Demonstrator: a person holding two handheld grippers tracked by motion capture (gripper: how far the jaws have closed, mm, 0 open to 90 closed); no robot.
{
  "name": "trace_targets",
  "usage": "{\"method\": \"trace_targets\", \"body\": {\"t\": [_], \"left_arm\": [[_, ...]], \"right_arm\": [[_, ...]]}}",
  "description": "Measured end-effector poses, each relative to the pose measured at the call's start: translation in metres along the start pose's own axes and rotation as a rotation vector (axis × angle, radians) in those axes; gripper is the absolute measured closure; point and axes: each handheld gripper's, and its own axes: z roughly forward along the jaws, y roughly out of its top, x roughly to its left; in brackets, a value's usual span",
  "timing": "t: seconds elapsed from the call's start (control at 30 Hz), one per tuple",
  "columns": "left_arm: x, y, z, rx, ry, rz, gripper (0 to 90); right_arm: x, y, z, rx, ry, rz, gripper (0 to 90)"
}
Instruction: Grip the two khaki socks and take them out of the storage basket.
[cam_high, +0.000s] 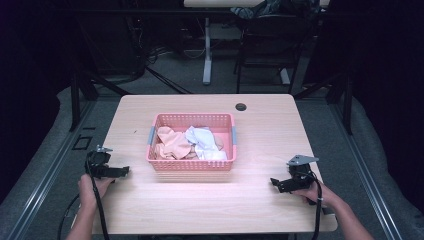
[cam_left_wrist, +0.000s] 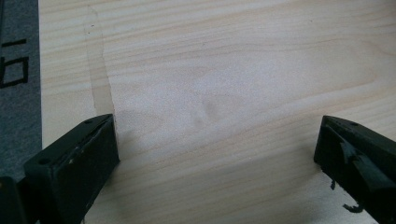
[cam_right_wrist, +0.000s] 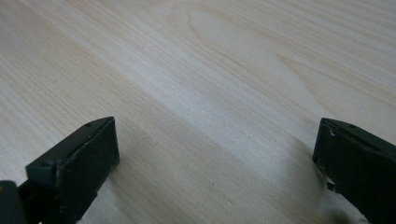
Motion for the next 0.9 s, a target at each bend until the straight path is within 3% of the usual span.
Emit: {"method": "trace_targets", "body": {"t": [0.9], "left_arm": [[-0.0004,0.0008,-0.0005,0.013,-0.005,0.006,0.0]], "right_arm": [[0.0001,-0.0001,0.0,0.0,0.0,0.001,0.0]]}}
